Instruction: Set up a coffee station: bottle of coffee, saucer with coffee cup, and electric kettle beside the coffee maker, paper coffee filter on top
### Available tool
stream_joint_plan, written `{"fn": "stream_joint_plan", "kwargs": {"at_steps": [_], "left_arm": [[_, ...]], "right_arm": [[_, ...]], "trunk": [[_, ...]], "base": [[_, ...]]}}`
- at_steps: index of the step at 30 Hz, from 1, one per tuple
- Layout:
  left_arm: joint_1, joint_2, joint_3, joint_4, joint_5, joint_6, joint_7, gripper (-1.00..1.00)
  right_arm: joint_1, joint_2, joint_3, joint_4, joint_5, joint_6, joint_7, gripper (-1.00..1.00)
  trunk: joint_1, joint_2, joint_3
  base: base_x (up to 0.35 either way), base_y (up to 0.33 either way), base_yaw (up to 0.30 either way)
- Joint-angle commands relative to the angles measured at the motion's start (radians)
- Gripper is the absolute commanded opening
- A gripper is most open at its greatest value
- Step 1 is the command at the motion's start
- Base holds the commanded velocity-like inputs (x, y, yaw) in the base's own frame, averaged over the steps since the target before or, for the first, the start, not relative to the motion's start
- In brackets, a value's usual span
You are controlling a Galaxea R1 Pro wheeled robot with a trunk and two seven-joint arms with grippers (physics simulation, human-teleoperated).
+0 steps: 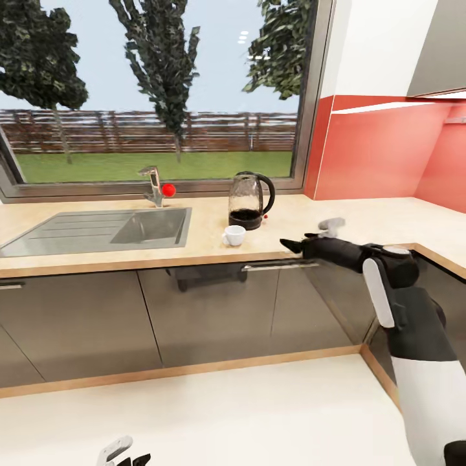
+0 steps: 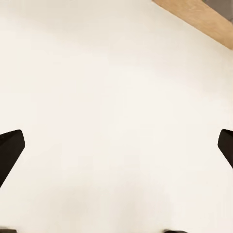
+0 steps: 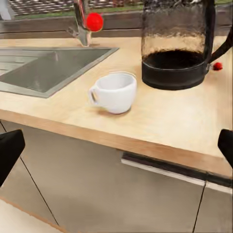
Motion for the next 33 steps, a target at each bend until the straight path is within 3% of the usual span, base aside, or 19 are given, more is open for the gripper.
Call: {"fn": "stream_joint_plan", "kwargs": {"at_steps": [1,2,3,4,5,8,9,14,20,23,25,28,33], "left_arm": [[-0.001,0.000,0.000,0.000,0.004,0.003,-0.003,1.00],[-0.001,0.000,0.000,0.001,0.004,0.003,-0.003,1.00],[-0.001,0.000,0.000,0.001,0.003,0.003,-0.002,1.00],[-0.001,0.000,0.000,0.001,0.003,0.003,-0.002,1.00],[-0.001,0.000,0.000,0.001,0.003,0.003,-0.003,1.00],[-0.001,0.000,0.000,0.001,0.003,0.003,-0.003,1.00],[-0.001,0.000,0.000,0.001,0.003,0.003,-0.004,1.00],[0.019,0.007,0.001,0.001,0.003,0.002,-0.008,1.00],[0.055,0.028,0.001,0.001,0.004,0.003,-0.041,1.00],[0.088,0.049,0.002,0.002,0.004,0.003,-0.111,1.00],[0.104,0.060,0.002,0.002,0.005,0.003,-0.127,1.00],[0.150,0.084,0.002,0.002,0.072,0.002,-0.162,1.00],[0.157,0.086,0.001,0.002,0.080,0.003,-0.164,1.00]], "right_arm": [[-0.013,0.003,0.001,0.002,-0.005,0.007,-0.034,1.00],[-0.049,0.064,0.005,0.033,-0.005,0.001,-0.289,1.00],[-0.060,0.099,0.008,0.069,-0.004,-0.018,-0.401,1.00],[-0.066,0.110,0.008,0.089,-0.003,-0.032,-0.429,1.00],[-0.096,0.132,0.010,0.176,0.004,-0.089,-0.486,1.00],[-0.141,0.143,0.013,0.295,0.026,-0.145,-0.515,1.00],[-0.189,0.149,0.015,0.421,0.052,-0.197,-0.531,1.00],[-0.291,0.153,0.017,0.659,0.106,-0.318,-0.545,1.00],[-0.340,0.151,0.017,0.770,0.116,-0.337,-0.546,1.00],[-0.381,0.149,0.017,0.873,0.119,-0.396,-0.547,1.00],[-0.397,0.148,0.017,0.906,0.119,-0.410,-0.548,1.00],[-0.427,0.142,0.018,0.977,0.119,-0.436,-0.548,1.00],[-0.429,0.142,0.018,0.983,0.119,-0.438,-0.548,1.00]], "trunk": [[0.000,0.000,-0.001],[0.000,0.000,-0.001],[0.000,0.000,-0.001],[0.000,0.000,-0.001],[0.000,0.000,-0.001],[0.000,0.000,-0.001],[0.000,0.000,-0.001],[0.000,0.000,-0.001],[0.000,0.000,-0.001],[0.000,0.000,-0.001],[0.000,0.000,-0.001],[0.000,0.000,-0.001],[0.000,0.000,-0.001]], "base": [[0.000,0.000,0.000],[0.104,0.000,0.000],[0.171,0.000,0.000],[0.187,0.000,0.000],[0.200,0.000,0.000],[0.143,0.000,0.000],[0.057,0.000,0.000],[0.025,0.000,0.000],[0.004,0.000,0.000],[0.001,0.000,0.000],[0.000,0.000,0.000],[0.035,-0.023,0.000],[0.179,-0.119,0.000]]}}
